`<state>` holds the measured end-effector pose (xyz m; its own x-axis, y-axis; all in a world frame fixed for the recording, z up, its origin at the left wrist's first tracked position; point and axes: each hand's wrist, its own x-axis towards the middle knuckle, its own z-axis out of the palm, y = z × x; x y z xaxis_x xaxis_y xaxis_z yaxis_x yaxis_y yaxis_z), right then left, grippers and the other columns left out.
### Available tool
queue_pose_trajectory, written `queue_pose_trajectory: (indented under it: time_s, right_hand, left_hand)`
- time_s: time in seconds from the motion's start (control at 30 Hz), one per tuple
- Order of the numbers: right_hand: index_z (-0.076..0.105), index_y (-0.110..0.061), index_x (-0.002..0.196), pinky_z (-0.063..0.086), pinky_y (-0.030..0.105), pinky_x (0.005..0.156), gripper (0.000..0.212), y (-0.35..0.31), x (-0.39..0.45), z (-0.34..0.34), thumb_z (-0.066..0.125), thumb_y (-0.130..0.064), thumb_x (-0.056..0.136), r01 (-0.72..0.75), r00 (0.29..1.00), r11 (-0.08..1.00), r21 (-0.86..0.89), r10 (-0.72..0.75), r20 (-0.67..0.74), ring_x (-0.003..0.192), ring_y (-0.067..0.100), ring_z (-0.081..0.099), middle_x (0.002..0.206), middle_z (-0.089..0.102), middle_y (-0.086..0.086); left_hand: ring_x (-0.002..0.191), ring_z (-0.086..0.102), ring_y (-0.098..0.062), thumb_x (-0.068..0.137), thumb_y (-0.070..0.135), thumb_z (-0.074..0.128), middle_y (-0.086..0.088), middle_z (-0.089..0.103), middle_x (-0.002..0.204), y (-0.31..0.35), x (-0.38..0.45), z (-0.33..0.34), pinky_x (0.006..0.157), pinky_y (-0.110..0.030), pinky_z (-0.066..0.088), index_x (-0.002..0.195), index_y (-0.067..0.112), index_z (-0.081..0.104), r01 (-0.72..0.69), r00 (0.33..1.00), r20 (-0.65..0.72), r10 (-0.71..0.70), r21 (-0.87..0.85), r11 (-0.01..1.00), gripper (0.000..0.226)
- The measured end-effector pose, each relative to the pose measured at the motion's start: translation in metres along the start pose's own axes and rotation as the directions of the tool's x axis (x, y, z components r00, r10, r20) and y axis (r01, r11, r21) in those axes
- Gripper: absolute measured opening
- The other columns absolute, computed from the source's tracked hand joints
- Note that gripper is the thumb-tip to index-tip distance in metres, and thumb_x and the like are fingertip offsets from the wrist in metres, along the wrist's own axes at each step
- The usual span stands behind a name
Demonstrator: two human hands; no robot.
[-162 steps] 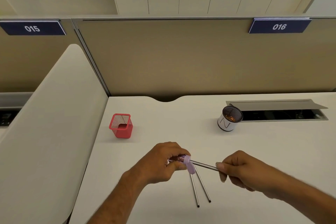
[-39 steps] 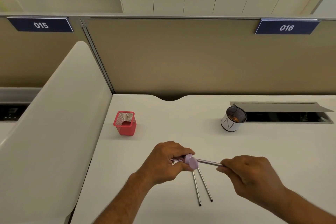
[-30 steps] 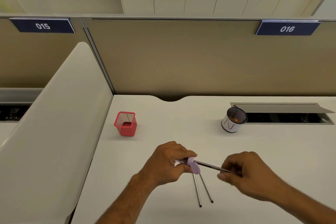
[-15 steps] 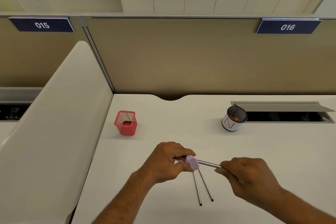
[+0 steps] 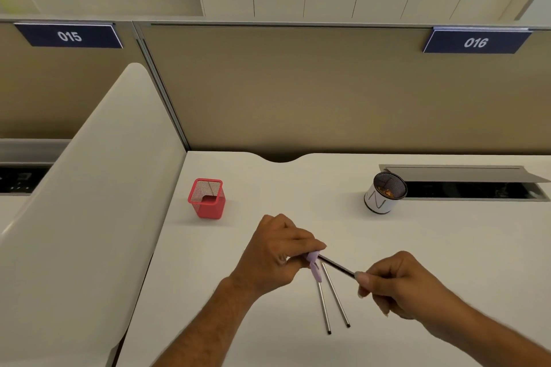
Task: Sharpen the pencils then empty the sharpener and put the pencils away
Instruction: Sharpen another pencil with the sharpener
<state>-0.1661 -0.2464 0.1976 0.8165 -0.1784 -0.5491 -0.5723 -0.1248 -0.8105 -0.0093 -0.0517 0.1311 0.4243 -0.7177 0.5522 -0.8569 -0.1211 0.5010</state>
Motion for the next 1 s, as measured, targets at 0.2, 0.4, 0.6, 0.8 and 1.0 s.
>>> queue_pose_trajectory:
  time_s: [0.2,0.4,0.6,0.8,1.0]
  right_hand:
    - [0.07,0.003,0.076,0.016,0.018,0.038,0.042,0.002,-0.005,0.004,0.061,-0.036,0.088,-0.121,0.985,0.975,0.184,0.095,0.145,0.034,0.013,0.018,0.045,0.047,0.01]
    - [0.071,0.005,0.083,0.012,0.023,0.04,0.042,0.007,-0.01,0.004,0.059,-0.035,0.088,-0.128,0.978,0.95,0.283,0.074,0.194,0.031,0.013,0.022,0.045,0.048,0.01]
    - [0.071,0.007,0.088,0.034,0.023,0.039,0.027,0.006,-0.018,0.017,0.074,-0.017,0.076,-0.056,0.994,0.882,0.467,0.004,0.111,0.037,0.021,0.044,0.059,0.059,0.023]
    - [0.076,0.005,0.079,0.052,0.032,0.045,0.055,-0.012,-0.031,0.044,0.097,-0.025,0.039,0.198,0.971,0.788,0.582,-0.078,-0.225,0.048,0.03,0.061,0.068,0.069,0.03]
    - [0.075,0.004,0.068,0.052,0.034,0.042,0.076,-0.034,-0.044,0.061,0.099,-0.031,0.005,0.258,0.957,0.694,0.672,-0.089,-0.276,0.042,0.031,0.06,0.059,0.067,0.026]
  left_hand:
    - [0.085,0.056,-0.015,0.096,0.037,0.058,0.018,0.074,0.096,-0.001,0.001,-0.003,0.072,-0.04,0.043,0.094,0.025,0.075,-0.018,0.993,-0.114,0.016,-0.018,1.0,0.021]
    - [0.09,0.057,-0.005,0.087,0.033,0.072,0.017,0.071,0.097,0.003,0.003,-0.004,0.078,-0.033,0.044,0.101,0.024,0.071,0.135,0.975,-0.161,-0.154,-0.122,0.983,0.017]
    - [0.097,0.059,-0.006,0.084,0.035,0.072,0.031,0.064,0.106,0.016,0.002,-0.002,0.078,-0.03,0.052,0.111,0.035,0.063,0.279,0.924,-0.177,-0.338,-0.293,0.915,0.028]
    - [0.097,0.065,-0.021,0.082,0.041,0.07,0.012,0.071,0.104,0.029,0.003,0.002,0.079,-0.015,0.05,0.111,0.044,0.061,0.366,0.859,-0.155,-0.488,-0.482,0.797,0.031]
    - [0.098,0.065,-0.02,0.082,0.043,0.069,0.017,0.069,0.109,0.035,0.0,0.004,0.08,-0.017,0.052,0.112,0.05,0.058,0.37,0.873,-0.12,-0.473,-0.469,0.802,0.033]
